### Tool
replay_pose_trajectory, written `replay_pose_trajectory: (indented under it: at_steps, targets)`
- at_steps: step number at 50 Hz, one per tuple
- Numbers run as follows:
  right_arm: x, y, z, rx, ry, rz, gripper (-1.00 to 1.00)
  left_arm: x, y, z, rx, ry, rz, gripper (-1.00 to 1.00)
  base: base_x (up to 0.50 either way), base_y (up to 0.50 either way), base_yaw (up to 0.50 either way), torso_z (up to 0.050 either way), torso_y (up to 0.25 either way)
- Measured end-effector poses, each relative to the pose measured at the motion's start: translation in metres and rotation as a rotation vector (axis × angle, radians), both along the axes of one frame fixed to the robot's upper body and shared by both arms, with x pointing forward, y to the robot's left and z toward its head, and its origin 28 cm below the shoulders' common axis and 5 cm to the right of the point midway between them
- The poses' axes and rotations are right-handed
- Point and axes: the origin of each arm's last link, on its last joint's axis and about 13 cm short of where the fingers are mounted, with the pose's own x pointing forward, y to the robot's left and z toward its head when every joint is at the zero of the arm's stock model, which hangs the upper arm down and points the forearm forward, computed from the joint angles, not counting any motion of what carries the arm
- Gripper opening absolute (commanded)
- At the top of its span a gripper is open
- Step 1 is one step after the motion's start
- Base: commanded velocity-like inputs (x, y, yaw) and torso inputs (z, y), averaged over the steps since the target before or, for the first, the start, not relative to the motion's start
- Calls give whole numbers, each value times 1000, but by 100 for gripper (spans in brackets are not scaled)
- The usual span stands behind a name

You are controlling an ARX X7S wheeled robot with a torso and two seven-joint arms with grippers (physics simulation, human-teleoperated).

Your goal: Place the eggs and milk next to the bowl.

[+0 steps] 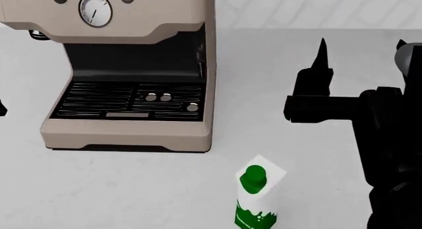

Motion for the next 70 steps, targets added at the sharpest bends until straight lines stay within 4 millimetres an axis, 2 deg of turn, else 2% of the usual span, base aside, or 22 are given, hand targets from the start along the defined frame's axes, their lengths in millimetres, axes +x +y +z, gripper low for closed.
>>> replay_pose_trajectory:
  at_steps: [15,27,44,70]
  targets:
    - [0,0,0,-4,0,2,100,0,1,0,2,3,1,100,0,0,0,0,0]
    - [-7,-9,2,-45,2,29,100,-1,0,-1,1,3,-5,100,0,0,0,0,0]
    - [-28,-23,-3,-181,81,202,100,1,-3,-2,8,9,-17,100,0,0,0,0,0]
    - [-58,-33,-17,-243,159,511,100,2,-6,-2,18,11,-31,100,0,0,0,0,0]
